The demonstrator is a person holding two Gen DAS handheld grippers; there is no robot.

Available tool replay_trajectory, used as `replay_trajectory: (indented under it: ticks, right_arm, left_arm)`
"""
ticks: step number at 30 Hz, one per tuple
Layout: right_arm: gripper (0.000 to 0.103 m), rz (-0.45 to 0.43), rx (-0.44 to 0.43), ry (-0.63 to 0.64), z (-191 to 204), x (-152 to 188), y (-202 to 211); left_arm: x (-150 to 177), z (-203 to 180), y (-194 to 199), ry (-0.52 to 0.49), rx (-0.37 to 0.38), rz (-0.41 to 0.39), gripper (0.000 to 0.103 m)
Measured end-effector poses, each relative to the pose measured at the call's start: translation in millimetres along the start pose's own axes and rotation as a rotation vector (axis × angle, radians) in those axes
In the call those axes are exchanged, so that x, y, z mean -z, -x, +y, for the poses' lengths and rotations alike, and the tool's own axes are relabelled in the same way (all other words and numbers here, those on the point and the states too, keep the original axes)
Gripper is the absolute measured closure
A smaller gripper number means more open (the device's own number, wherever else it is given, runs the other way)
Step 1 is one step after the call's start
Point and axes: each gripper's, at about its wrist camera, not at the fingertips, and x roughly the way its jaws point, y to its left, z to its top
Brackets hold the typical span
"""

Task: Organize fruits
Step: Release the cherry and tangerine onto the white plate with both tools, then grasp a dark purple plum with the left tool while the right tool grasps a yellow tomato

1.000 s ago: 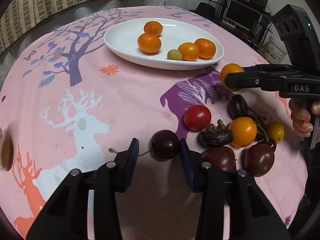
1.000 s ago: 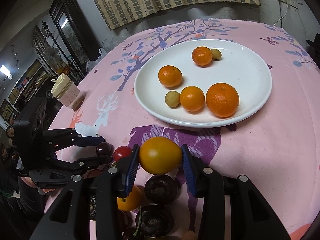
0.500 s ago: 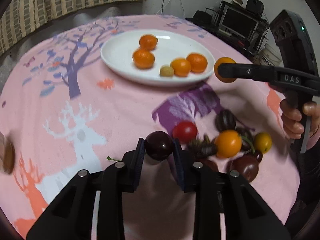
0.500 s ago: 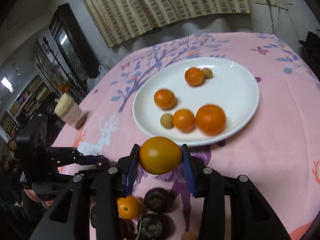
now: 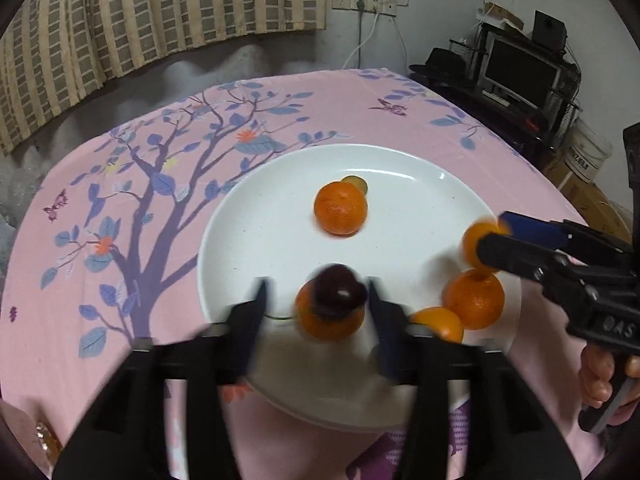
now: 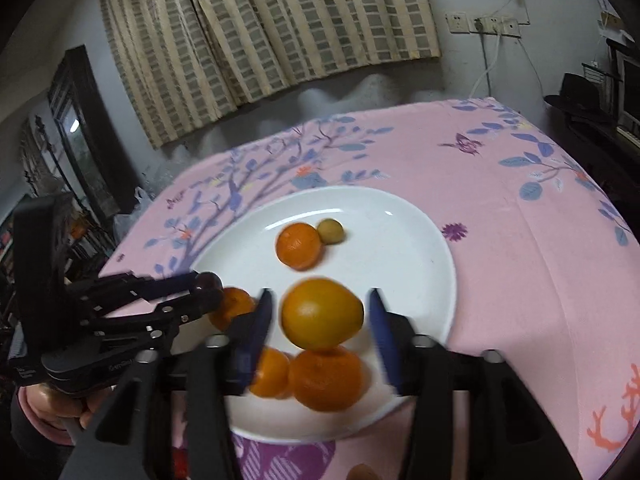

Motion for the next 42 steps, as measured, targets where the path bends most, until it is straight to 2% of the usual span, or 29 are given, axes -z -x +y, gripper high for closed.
replay_trajectory:
  ticks: [1,3,7,12,14,17,19,21,23,27,32,37,38,42]
  right_arm:
    - [0.034,-0.007,0.006,0.008,1,1,5]
    - [0.03,-0.046,0.011,0.035,7,2,23]
    - [0.029,-0.089,-0.068,0.028,17,16,60]
    - [0.026,-0.024,-0.132,-0.035,19,68,89]
    - [0.026,-0.001,-0.116,-0.057,20,94,103]
    - [0.027,0.019,-0.094,-0.022,27,129,129]
    - [0.027,0.012,-0.006,0.026,34,147,142]
    - [0.029,0.047,0.048,0.062,39,161,144]
    - [0.043,0.088,0.074,0.074,40,170,140]
    - [0.048,0.128,0.072,0.077,42,179,135]
    - [0.054,0.164,0.073,0.07,41,184,122]
    - [0.055,0.18,0.022,0.031,34,179,116]
    - [0.062,0.183,0.007,0.022,32,178,115]
    - [0.062,0.179,-0.075,-0.047,20,178,116]
  left_arm:
    - [4,0,11,0.005,-0.011,-0.039,0.006]
    - [14,-1,31,-0.002,-0.013,-0.09,0.006]
    - [38,5,67,0.02,0.01,-0.114,0.006]
    - [85,18,106,0.124,0.054,-0.147,0.005]
    - [105,20,115,0.153,0.108,-0.117,0.005]
    - [134,21,126,0.173,0.122,-0.067,0.005]
    - [152,19,135,0.189,0.12,-0.08,0.005]
    - [169,14,140,0.187,0.128,-0.067,0.005]
    - [184,8,143,0.168,0.138,-0.039,0.005]
    - [207,-6,152,0.106,0.095,-0.036,0.005]
    - [225,-15,160,0.066,0.111,-0.041,0.005]
    - [227,-20,156,0.054,0.089,-0.02,0.005]
    - [227,-20,156,0.055,0.093,-0.017,0.005]
    - [226,-22,157,0.047,0.135,-0.023,0.005]
